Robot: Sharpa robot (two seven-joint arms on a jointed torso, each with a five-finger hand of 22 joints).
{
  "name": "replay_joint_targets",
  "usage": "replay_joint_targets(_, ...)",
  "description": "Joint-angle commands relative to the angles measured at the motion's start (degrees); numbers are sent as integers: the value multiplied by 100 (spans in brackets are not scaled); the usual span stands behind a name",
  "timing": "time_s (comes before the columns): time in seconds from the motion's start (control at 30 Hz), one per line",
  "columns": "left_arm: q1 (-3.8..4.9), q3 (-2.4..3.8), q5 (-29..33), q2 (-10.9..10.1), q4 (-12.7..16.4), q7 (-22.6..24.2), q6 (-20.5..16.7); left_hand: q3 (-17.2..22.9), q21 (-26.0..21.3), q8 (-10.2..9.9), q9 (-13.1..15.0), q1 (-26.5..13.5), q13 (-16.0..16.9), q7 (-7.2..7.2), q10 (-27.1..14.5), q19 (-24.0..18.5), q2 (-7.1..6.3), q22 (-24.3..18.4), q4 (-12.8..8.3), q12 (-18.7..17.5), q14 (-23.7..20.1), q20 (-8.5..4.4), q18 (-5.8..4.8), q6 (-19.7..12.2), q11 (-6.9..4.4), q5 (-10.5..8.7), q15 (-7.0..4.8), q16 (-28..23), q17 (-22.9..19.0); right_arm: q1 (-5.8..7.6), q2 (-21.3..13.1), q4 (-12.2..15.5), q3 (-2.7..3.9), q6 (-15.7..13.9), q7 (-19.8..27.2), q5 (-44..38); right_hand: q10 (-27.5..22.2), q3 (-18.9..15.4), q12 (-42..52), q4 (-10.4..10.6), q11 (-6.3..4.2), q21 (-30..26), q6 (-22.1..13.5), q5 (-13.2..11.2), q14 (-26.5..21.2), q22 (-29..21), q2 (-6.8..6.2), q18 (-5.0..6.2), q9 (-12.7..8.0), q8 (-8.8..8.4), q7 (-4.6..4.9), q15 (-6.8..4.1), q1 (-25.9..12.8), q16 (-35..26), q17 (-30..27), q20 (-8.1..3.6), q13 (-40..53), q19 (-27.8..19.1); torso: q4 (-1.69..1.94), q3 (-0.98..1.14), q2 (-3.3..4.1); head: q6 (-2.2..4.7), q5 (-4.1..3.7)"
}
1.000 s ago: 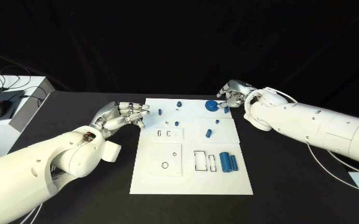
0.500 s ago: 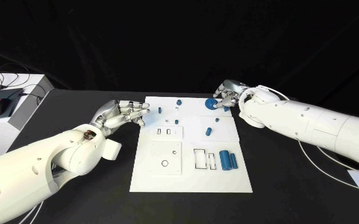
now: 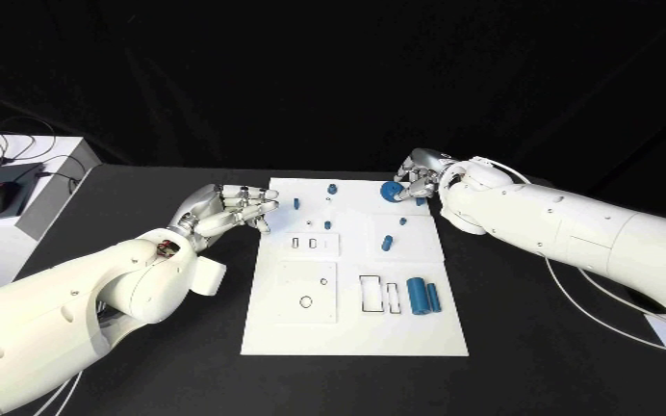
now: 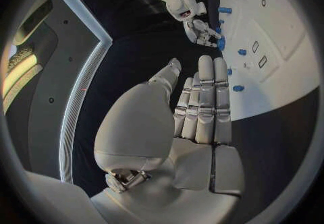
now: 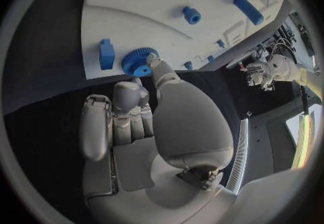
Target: Assemble the parts on the task board
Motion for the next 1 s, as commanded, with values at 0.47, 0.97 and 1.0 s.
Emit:
replay_joint_targets(0.47, 5, 5, -30, 20, -3, 1, 66, -3, 40, -18, 7, 52, -4, 14, -19, -37, -11, -20, 23, -32, -22, -14, 42, -11, -8, -14, 10, -23, -7, -25, 115, -158, -15, 361, -20, 63, -38, -15, -45, 2, 1, 30, 3, 142, -44, 892, 120, -21, 7, -10, -2, -20, -94, 13, 23, 18, -16, 515, -10, 5, 2, 8, 11)
replay_joint_targets(0.97, 5, 5, -34, 18, 0, -15, 74, 8, 49, -18, 7, 75, -4, 15, -18, -39, -11, -29, 16, -32, -26, -16, 43, -11, -8, -14, 9, -26, -9, -27, 153, -143, -28, 529, -76, -1, 16, 39, -26, -190, -45, 17, 194, 401, -34, 905, 242, -33, -4, -3, -54, -49, -112, -15, 38, -9, 17, 515, -11, 7, 5, -2, 9)
replay_joint_targets(1.0, 5, 5, -34, 18, 0, -15, 74, 8, 49, -18, 7, 75, -4, 15, -18, -39, -11, -29, 16, -32, -26, -16, 43, -11, -8, -14, 9, -26, -9, -27, 154, -136, -30, 520, -80, -26, 17, 43, -27, -193, -46, 17, 199, 401, -33, 906, 246, -33, -4, -3, -56, -49, -110, -15, 38, -10, 17, 515, -11, 6, 5, -4, 8)
